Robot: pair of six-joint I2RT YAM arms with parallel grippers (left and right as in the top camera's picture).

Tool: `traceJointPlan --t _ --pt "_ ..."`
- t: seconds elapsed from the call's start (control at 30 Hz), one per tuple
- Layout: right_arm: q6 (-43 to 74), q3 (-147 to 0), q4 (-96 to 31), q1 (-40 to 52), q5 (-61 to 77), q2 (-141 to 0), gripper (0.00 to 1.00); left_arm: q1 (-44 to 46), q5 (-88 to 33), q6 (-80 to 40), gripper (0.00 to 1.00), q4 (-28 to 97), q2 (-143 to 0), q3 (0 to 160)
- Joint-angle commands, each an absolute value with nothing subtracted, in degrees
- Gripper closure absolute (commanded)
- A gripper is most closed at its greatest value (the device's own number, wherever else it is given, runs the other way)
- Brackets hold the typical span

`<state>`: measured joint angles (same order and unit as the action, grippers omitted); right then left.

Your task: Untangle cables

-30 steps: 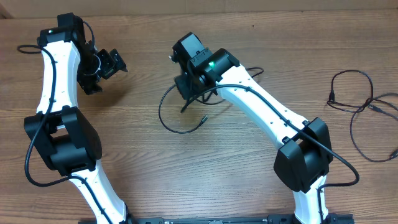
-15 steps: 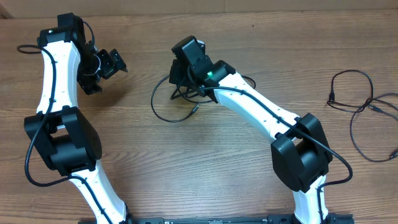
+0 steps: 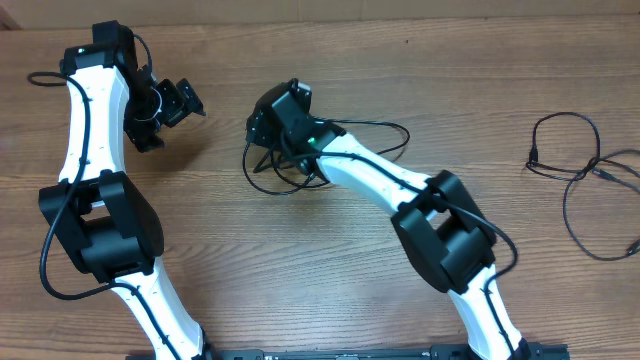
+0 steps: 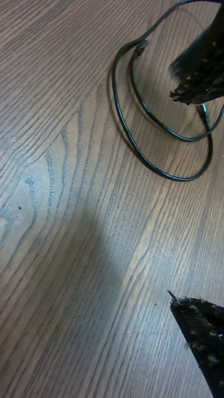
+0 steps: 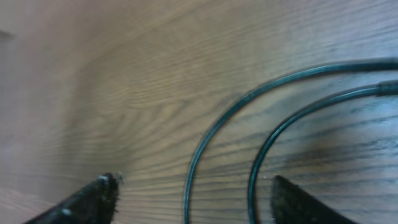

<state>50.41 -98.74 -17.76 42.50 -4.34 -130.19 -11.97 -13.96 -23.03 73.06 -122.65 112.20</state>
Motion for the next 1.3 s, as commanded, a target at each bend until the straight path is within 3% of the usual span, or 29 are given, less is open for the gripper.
traceJointPlan --t 0.0,0.1,0.2,0.4,0.53,0.57,0.6,0.83,1.27 --pt "48.77 -98.45 -16.36 42.78 -5.08 -131.66 0.23 -11.49 -14.44 -23.81 0.0 73.03 -122.15 112.01" --pt "44.84 -98.78 -14.81 42.78 -5.1 -131.7 0.34 -11.49 -14.44 -23.81 0.01 73.03 -122.15 112.01" --pt "44.64 -103.53 -19.55 42.65 -5.08 -131.7 0.34 -11.49 -14.44 -23.81 0.0 73.03 -122.15 112.01" --pt "44.47 -118.69 -37.21 40.86 -5.1 -131.72 0.29 -11.49 -14.44 -23.81 0.0 73.03 -122.15 112.01" --pt "44.71 -127.85 -46.52 38.89 -5.04 -131.72 0.11 -11.49 -14.44 -23.81 0.0 73.03 -122.15 112.01" --pt "44.95 -128.62 -47.11 38.59 -4.95 -131.72 0.01 -11.49 -14.44 -23.81 0.0 73.03 -122.15 112.01" --pt "44.95 -128.75 -46.94 38.35 -4.43 -131.72 0.0 -11.49 -14.44 -23.81 0.0 73.03 -122.15 112.01" --pt "44.99 -128.6 -44.66 38.5 -2.07 -131.92 0.0 -11.49 -14.44 -23.81 0.0 73.01 -122.15 112.01" --pt "58.89 -128.27 -40.71 39.53 -0.34 -138.34 0.0 -11.49 -14.44 -23.81 0.01 73.03 -122.15 112.01"
